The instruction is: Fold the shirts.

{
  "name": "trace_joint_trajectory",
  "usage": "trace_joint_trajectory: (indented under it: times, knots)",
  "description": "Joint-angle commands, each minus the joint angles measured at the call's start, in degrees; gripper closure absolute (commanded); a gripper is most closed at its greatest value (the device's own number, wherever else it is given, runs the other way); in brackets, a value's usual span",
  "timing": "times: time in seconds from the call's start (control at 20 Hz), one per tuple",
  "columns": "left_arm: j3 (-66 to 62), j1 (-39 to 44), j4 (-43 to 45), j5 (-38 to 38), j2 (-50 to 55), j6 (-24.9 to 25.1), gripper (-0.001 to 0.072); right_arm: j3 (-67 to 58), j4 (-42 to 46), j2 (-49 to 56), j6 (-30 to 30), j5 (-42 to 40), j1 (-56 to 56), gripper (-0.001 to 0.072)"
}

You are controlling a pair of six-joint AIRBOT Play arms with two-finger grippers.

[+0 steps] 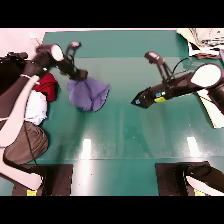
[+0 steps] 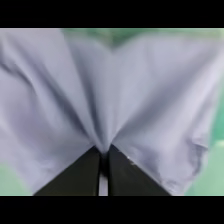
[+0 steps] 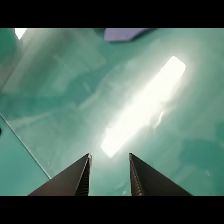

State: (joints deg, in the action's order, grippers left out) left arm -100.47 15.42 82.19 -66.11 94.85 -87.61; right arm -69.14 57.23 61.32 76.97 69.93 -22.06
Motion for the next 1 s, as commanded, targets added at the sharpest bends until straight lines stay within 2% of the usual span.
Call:
trace_joint_trajectory:
  times: [0.0,0.15,0.3,0.5,0.65,0.7,0.75,0.8,0.85,0.95]
  knots:
    - [-7.69,0.13,0.55,2.05,-9.9,1.16,0.0689,-8.33,0.0,-2.64,-0.79,-3.26,0.02,0.0428]
    - [-16.17,3.13,0.74,1.44,-21.4,5.11,0.0689,-19.47,4.68,-4.52,-1.88,-8.17,0.0,0.0428]
    - [-16.87,10.21,1.75,2.36,-29.97,5.14,0.069,-26.25,10.58,-6.19,-1.86,-10.47,0.0,0.0427]
    - [-11.5,20.65,3.13,-1.92,-29.18,3.5,0.0689,-32.3,14.93,-6.25,-1.84,-9.38,0.02,0.0427]
    - [-3.34,24.33,2.45,-2.19,-24.61,3.63,0.0685,-33.77,14.88,-6.27,-1.84,-8.98,0.0,0.0427]
    - [-1.88,24.72,0.94,-1.22,-22.53,3.85,0.0522,-34.01,14.91,-6.25,-1.81,-8.24,0.0,0.0427]
    - [-1.36,24.7,-1.55,0.0,-20.31,3.82,0.0156,-34.01,14.86,-6.25,-1.79,-7.76,0.0,0.0427]
    - [-1.38,24.46,-2.89,1.97,-18.38,3.87,0.0072,-33.99,14.84,-6.25,-1.79,-7.34,0.0,0.0427]
    - [-1.38,23.98,-2.01,4.15,-17.64,3.87,0.011,-34.01,14.84,-6.25,-1.79,-6.91,0.0,0.0427]
    - [-1.66,20.26,-1.36,5.35,-17.94,3.23,0.011,-34.01,14.84,-6.25,-1.79,-6.4,0.0,0.0427]
